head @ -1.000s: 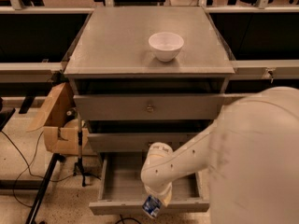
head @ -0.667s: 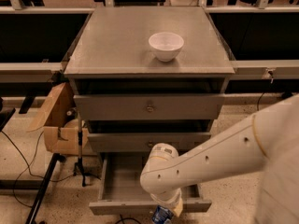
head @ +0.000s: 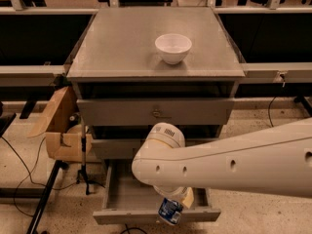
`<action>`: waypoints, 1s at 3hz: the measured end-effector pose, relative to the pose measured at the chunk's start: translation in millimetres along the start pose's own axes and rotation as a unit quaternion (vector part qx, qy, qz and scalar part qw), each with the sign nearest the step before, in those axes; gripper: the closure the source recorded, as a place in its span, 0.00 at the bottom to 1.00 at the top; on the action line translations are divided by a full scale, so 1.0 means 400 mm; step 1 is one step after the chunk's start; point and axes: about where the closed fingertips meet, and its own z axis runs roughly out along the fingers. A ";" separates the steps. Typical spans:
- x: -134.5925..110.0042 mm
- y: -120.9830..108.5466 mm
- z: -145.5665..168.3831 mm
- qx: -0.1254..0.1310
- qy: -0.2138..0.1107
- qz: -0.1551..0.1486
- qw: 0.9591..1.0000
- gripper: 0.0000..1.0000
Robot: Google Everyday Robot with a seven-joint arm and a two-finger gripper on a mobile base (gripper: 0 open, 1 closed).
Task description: Pick pepsi can from bottom drawer and place on counter
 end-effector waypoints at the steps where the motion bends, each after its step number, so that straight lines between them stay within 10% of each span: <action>1: 0.001 0.001 -0.001 0.000 0.000 0.000 1.000 1.00; 3: 0.204 -0.059 -0.273 0.018 0.077 0.005 0.997 1.00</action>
Offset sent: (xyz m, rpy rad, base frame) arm 0.0756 -0.0017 0.1138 -0.0251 -0.1454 -0.0141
